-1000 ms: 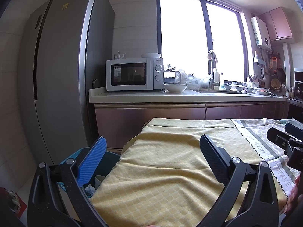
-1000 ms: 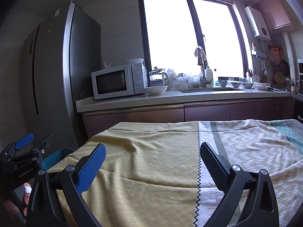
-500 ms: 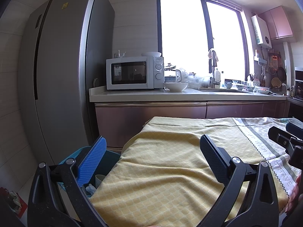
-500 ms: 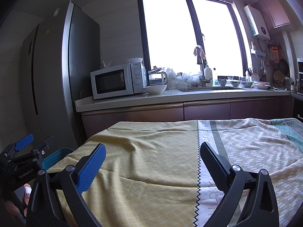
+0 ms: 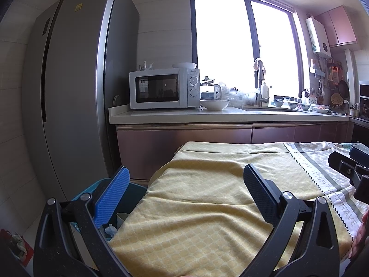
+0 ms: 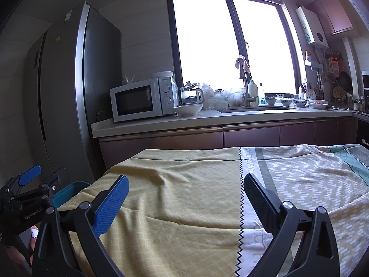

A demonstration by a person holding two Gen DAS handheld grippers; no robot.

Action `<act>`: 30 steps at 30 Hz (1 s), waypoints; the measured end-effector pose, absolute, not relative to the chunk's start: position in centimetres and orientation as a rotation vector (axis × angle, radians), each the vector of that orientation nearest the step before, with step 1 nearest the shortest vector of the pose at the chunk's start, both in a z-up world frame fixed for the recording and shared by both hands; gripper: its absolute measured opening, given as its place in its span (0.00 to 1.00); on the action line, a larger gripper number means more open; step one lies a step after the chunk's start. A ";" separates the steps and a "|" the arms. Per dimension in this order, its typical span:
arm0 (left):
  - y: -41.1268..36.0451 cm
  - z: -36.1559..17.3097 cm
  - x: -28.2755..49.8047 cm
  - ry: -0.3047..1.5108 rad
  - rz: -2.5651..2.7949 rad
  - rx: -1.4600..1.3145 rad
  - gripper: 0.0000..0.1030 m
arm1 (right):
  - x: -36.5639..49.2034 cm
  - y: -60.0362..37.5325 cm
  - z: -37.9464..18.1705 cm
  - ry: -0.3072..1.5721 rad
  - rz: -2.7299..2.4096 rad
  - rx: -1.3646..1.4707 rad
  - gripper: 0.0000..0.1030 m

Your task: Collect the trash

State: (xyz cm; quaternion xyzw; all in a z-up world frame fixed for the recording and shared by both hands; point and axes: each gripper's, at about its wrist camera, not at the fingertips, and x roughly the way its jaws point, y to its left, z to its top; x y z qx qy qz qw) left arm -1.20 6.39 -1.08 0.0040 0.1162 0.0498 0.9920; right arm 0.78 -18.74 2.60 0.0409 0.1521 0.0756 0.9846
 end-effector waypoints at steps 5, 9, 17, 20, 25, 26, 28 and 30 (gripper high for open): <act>6.4 -1.1 -1.2 0.233 0.099 0.008 0.94 | 0.8 -18.7 2.6 0.305 0.153 0.084 0.93; 6.4 -1.1 -1.2 0.234 0.098 0.008 0.94 | 0.8 -18.7 2.6 0.305 0.153 0.084 0.93; 6.4 -1.1 -1.2 0.233 0.100 0.009 0.94 | 0.8 -18.7 2.6 0.306 0.153 0.084 0.93; 6.4 -1.1 -1.2 0.233 0.100 0.010 0.94 | 0.9 -18.7 2.6 0.304 0.153 0.085 0.93; 6.4 -1.1 -1.2 0.233 0.100 0.010 0.94 | 0.9 -18.7 2.6 0.305 0.154 0.084 0.93; 6.4 -1.1 -1.3 0.231 0.100 0.010 0.94 | 0.9 -18.7 2.6 0.304 0.155 0.085 0.93; 6.4 -1.1 -1.2 0.232 0.099 0.010 0.94 | 0.9 -18.6 2.6 0.303 0.154 0.083 0.93; 6.4 -1.1 -1.1 0.232 0.098 0.010 0.94 | 0.9 -18.6 2.7 0.303 0.155 0.084 0.93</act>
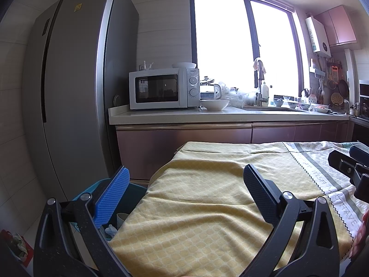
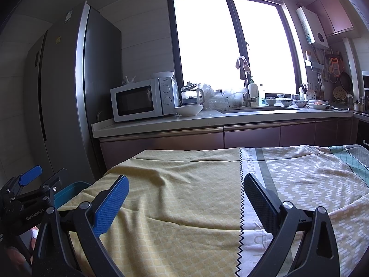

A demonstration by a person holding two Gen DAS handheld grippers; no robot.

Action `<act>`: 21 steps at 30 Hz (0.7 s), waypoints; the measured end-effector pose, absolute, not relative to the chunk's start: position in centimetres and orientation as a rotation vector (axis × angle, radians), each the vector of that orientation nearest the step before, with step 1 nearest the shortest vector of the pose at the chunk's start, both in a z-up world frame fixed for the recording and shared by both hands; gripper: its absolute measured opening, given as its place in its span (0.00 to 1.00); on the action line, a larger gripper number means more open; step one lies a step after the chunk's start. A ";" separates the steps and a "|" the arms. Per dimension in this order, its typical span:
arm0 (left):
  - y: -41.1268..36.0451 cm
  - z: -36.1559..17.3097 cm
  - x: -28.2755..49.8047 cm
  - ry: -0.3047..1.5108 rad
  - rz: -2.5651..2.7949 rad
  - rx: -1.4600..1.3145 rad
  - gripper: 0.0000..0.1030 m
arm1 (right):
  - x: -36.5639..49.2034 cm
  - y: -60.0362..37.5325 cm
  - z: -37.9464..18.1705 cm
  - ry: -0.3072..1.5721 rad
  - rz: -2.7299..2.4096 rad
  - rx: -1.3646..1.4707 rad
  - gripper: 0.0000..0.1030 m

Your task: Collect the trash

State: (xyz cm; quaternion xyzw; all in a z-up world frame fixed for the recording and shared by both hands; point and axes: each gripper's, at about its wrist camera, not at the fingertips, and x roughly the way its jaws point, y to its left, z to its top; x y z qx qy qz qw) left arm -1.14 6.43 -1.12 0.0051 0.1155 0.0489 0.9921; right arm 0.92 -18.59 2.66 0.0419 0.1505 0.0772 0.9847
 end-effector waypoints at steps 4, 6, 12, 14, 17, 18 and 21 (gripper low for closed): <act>6.4 -1.1 -1.1 0.230 0.097 0.012 0.94 | 0.9 -18.6 2.7 0.302 0.154 0.083 0.93; 6.4 -1.0 -1.1 0.230 0.098 0.012 0.94 | 1.0 -18.5 2.7 0.302 0.155 0.082 0.93; 6.3 -0.9 -1.1 0.229 0.096 0.016 0.94 | 1.0 -18.6 2.7 0.301 0.154 0.086 0.93; 6.3 -0.9 -1.0 0.230 0.094 0.016 0.94 | 1.0 -18.6 2.8 0.300 0.154 0.086 0.93; 6.3 -0.9 -1.0 0.229 0.094 0.015 0.94 | 1.1 -18.5 2.8 0.300 0.154 0.086 0.93; 6.3 -0.9 -1.0 0.230 0.094 0.016 0.94 | 1.0 -18.6 2.8 0.299 0.155 0.087 0.93; 6.2 -0.9 -1.1 0.232 0.093 0.015 0.94 | 1.1 -18.6 2.8 0.300 0.155 0.087 0.93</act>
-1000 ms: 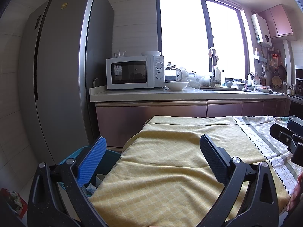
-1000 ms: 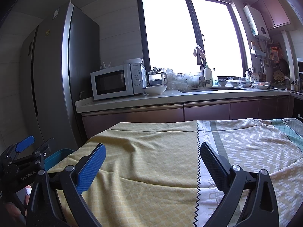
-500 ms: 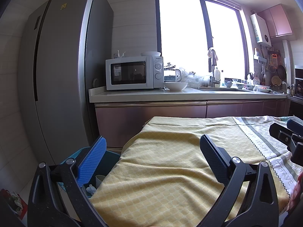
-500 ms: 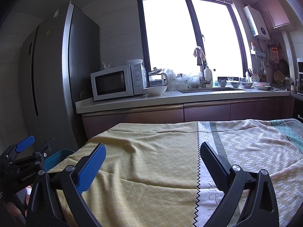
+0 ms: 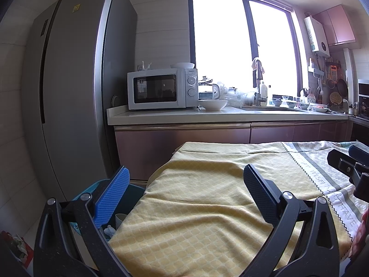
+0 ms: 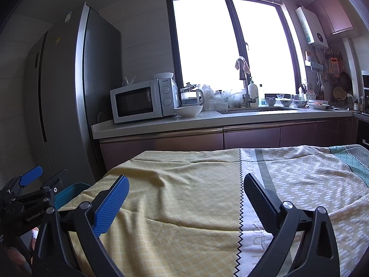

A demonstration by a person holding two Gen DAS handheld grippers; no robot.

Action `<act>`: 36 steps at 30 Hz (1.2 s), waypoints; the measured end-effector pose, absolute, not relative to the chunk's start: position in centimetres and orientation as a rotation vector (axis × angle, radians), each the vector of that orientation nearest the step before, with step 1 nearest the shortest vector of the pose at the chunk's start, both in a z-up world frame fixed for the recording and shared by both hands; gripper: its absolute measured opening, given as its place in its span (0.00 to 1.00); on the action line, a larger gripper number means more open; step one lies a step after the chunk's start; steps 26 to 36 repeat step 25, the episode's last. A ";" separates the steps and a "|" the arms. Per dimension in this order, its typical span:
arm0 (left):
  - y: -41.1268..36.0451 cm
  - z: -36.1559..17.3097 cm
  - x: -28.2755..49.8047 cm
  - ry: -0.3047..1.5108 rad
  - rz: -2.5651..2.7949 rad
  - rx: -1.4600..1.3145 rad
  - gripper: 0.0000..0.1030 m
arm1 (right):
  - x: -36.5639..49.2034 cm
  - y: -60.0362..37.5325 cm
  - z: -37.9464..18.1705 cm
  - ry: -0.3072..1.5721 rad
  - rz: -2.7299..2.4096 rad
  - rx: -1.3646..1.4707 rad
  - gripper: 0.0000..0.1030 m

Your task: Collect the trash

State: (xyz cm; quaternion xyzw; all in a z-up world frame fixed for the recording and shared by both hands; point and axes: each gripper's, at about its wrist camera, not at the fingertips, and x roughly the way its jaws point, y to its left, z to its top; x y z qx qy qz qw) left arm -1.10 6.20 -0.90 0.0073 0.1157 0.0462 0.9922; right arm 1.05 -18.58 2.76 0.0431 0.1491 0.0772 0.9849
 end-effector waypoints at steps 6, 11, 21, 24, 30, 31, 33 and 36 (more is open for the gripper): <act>6.2 -0.9 -1.1 0.233 0.094 0.014 0.94 | 0.9 -18.6 2.8 0.297 0.153 0.090 0.93; 6.2 -0.8 -1.1 0.232 0.085 0.015 0.94 | 0.7 -18.9 2.6 0.295 0.149 0.096 0.93; 5.9 -1.2 1.2 0.329 0.060 0.037 0.94 | 0.9 -20.5 2.3 0.312 0.120 0.101 0.93; 6.0 -1.3 3.5 0.409 0.021 0.028 0.95 | 1.5 -22.0 2.4 0.336 0.093 0.096 0.93; 6.1 -1.3 4.6 0.438 0.005 0.020 0.95 | 1.8 -22.6 2.5 0.344 0.075 0.089 0.93; 6.1 -1.3 4.6 0.438 0.005 0.020 0.95 | 1.8 -22.6 2.5 0.344 0.075 0.089 0.93; 6.1 -1.3 4.6 0.438 0.005 0.020 0.95 | 1.8 -22.6 2.5 0.344 0.075 0.089 0.93; 6.1 -1.3 4.6 0.438 0.005 0.020 0.95 | 1.8 -22.6 2.5 0.344 0.075 0.089 0.93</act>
